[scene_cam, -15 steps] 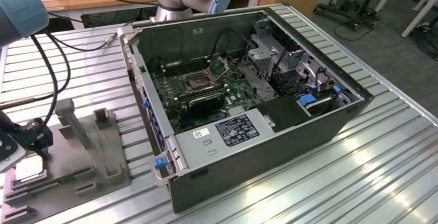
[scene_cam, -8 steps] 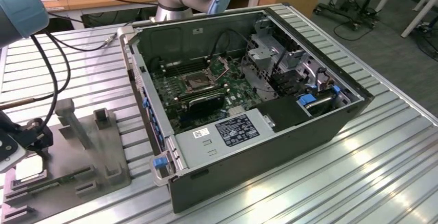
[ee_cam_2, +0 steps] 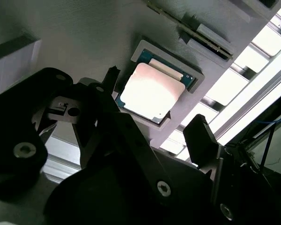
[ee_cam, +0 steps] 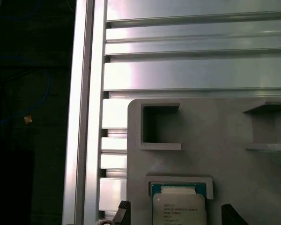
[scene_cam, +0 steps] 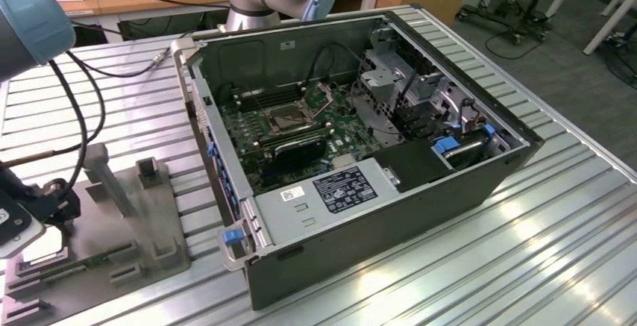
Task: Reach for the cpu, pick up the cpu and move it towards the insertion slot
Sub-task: 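Pick up the cpu and move it towards the insertion slot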
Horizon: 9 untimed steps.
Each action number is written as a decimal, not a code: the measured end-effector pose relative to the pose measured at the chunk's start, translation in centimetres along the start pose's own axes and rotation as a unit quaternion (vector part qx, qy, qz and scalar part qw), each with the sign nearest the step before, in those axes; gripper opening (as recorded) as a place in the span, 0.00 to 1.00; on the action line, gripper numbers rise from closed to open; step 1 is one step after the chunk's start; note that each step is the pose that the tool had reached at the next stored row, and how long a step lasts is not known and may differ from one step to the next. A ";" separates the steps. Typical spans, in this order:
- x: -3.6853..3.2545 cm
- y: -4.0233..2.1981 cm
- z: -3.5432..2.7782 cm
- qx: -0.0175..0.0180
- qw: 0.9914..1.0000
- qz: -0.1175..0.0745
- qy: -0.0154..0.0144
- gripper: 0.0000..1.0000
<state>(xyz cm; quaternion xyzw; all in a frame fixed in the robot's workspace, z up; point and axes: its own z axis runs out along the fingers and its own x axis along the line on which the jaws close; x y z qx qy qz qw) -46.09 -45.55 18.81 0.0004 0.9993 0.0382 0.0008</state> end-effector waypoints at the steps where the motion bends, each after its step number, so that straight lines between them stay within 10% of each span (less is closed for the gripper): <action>1: 0.00 -0.03 0.18 0.000 1.000 0.000 0.000 0.83; 9: 0.00 -0.15 0.99 0.000 1.000 0.000 0.000 0.81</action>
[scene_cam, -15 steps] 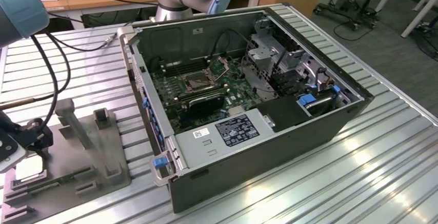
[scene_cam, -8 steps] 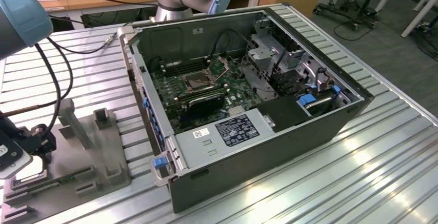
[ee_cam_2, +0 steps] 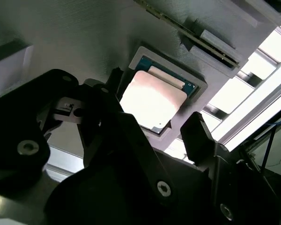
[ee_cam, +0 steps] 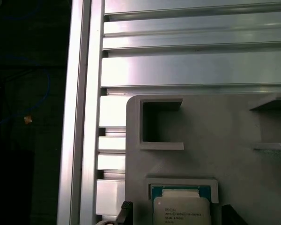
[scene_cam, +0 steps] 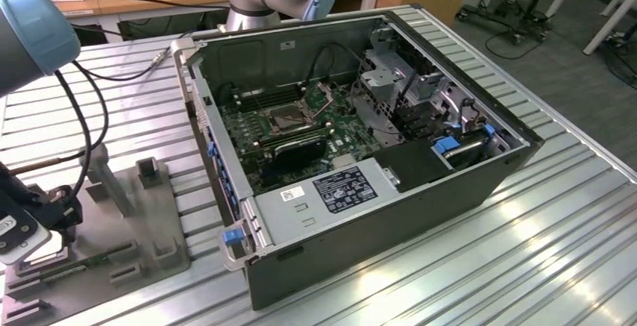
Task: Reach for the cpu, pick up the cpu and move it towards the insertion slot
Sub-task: 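Pick up the cpu and move it towards the insertion slot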
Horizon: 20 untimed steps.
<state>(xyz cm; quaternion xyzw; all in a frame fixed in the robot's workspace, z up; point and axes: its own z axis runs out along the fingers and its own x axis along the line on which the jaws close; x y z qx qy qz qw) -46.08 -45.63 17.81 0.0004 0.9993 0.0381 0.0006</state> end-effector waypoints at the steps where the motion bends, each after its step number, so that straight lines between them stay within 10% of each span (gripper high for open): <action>1: 0.00 0.00 0.00 0.000 1.000 0.000 0.000 0.81; 20: -0.34 0.00 0.01 0.000 1.000 0.000 0.000 0.58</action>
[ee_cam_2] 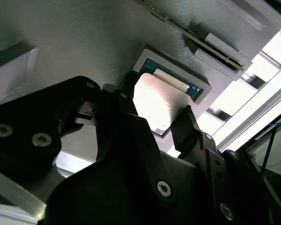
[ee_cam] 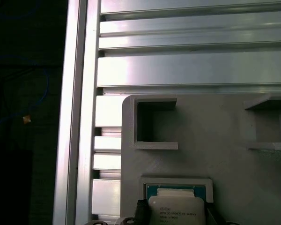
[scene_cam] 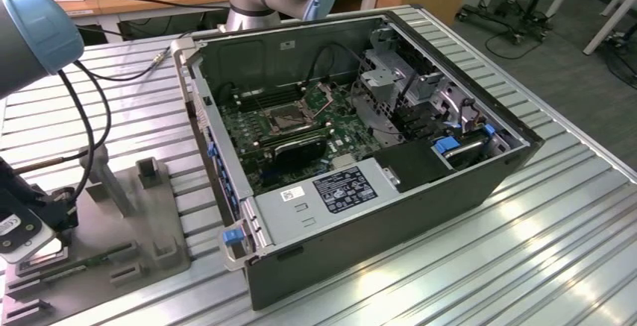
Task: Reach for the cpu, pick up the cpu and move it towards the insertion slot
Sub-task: 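Pick up the cpu and move it towards the insertion slot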
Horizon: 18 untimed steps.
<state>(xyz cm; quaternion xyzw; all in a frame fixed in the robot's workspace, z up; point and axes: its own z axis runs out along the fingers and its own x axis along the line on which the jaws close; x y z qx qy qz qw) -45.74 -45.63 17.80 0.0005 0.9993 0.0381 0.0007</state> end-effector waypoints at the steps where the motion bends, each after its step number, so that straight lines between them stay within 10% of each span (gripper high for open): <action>1: 0.00 0.00 0.00 0.000 1.000 0.000 0.000 0.56; 18: -0.01 0.06 -0.75 0.000 1.000 0.000 0.000 0.55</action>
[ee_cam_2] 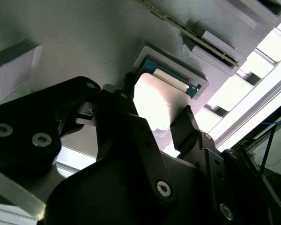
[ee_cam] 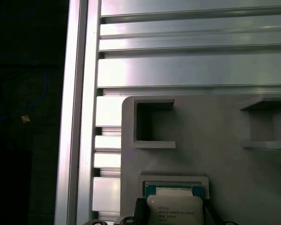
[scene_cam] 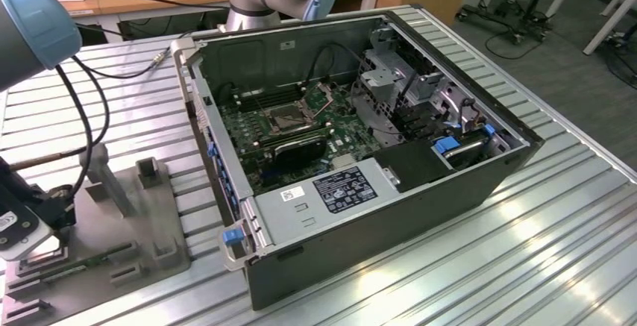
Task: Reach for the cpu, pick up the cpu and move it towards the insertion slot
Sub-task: 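Pick up the cpu and move it towards the insertion slot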
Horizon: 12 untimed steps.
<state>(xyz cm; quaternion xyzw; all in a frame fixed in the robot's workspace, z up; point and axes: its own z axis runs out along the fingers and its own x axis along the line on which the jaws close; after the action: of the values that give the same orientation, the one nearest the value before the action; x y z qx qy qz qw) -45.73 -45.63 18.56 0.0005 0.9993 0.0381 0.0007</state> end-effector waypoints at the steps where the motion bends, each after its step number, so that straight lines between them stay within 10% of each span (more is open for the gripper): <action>1: 0.00 0.01 -0.11 0.000 1.000 0.000 0.000 0.55; 12: 0.00 0.04 -0.50 0.000 1.000 0.000 0.000 0.55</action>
<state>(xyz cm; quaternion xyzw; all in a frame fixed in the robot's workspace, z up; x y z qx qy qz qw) -45.73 -45.63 19.05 0.0005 0.9993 0.0381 0.0007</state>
